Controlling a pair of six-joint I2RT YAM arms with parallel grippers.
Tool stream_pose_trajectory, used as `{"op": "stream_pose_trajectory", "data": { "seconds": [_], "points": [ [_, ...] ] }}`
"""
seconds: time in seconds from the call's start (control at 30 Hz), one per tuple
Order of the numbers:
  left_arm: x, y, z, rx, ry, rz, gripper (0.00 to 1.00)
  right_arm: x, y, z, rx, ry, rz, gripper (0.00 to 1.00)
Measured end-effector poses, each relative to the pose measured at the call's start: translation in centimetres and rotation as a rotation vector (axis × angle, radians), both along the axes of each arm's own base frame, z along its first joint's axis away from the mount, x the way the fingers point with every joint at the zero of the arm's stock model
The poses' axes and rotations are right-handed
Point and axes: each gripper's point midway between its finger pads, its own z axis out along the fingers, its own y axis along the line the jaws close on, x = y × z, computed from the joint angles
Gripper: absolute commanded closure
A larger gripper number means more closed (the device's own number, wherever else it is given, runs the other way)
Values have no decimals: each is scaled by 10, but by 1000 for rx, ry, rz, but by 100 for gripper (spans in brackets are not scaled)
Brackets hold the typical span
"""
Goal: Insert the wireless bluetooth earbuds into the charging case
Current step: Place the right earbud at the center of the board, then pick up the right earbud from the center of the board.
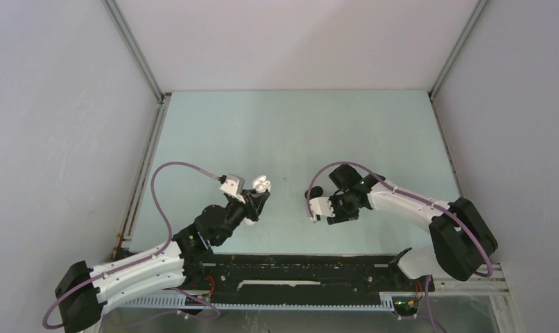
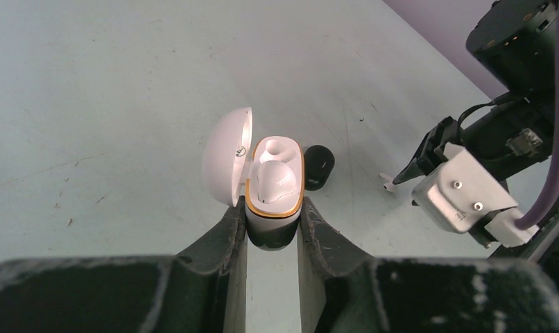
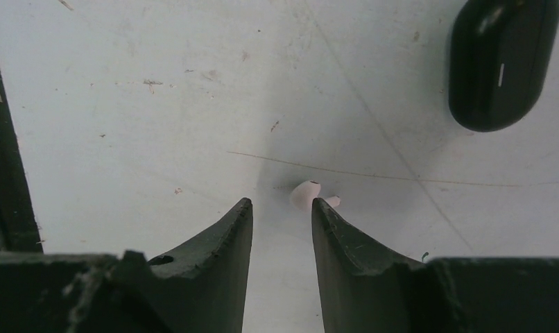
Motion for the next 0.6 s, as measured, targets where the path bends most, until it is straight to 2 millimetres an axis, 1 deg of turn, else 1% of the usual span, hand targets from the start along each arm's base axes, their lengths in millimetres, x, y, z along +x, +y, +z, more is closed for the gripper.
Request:
{"op": "stream_pose_trajectory", "data": {
  "seconds": [0.4, 0.6],
  "points": [
    [0, 1, 2, -6, -4, 0, 98, 7, -4, -19, -96, -25, 73, 63],
    [-1, 1, 3, -9, -6, 0, 98, 10, -5, -21, -115, -39, 85, 63]
  ]
}}
